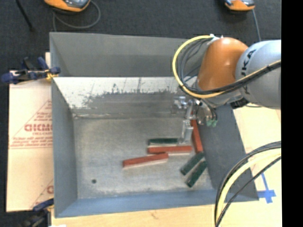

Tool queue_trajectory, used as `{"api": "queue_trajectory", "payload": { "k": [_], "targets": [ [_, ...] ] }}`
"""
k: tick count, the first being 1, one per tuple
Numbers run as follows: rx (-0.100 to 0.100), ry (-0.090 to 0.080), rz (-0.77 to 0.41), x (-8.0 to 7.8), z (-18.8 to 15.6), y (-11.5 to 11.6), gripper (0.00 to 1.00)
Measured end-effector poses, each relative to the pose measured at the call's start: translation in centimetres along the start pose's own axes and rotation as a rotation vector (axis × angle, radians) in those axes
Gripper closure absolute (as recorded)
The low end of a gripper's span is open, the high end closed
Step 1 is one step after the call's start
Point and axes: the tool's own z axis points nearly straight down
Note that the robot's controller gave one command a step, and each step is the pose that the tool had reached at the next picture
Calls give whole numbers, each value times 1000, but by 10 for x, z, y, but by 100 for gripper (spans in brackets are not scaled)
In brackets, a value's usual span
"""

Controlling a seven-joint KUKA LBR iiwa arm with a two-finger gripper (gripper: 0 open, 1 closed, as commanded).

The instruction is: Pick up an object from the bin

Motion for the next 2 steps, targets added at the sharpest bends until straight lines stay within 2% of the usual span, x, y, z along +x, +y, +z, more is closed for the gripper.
{"api": "queue_trajectory", "payload": {
  "k": [1, 2],
  "targets": [
    [-4, 9, 74, 53, 65, 3, 0],
    [-2, -1, 72, 49, 61, 3, 100]
  ]
}}
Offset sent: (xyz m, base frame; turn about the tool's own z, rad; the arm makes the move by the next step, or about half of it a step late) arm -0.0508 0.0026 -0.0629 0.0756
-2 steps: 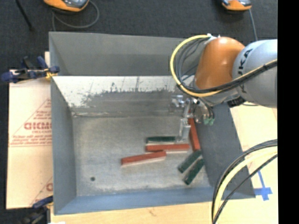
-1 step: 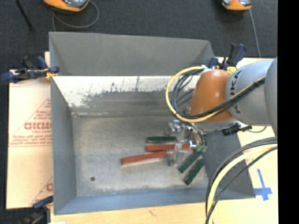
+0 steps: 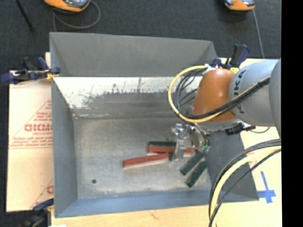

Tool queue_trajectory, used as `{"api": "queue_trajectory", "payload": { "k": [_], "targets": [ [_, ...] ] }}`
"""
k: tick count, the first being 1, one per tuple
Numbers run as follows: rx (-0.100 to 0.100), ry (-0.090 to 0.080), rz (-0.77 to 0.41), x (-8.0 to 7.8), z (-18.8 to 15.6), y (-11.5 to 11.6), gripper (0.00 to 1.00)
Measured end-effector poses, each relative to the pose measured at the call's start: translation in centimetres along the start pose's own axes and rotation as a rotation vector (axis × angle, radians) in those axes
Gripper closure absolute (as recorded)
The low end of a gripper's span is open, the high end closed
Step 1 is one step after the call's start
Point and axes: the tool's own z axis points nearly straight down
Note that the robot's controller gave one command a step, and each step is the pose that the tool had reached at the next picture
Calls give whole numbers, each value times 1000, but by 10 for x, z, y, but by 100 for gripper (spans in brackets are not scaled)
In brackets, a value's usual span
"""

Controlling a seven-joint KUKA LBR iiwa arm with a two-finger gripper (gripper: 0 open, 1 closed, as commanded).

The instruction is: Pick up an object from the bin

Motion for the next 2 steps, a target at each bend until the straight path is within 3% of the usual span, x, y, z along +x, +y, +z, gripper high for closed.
{"api": "queue_trajectory", "payload": {
  "k": [1, 2],
  "targets": [
    [1, -4, -142, 37, -124, 20, 100],
    [2, -7, -149, 29, -253, 23, 100]
  ]
}}
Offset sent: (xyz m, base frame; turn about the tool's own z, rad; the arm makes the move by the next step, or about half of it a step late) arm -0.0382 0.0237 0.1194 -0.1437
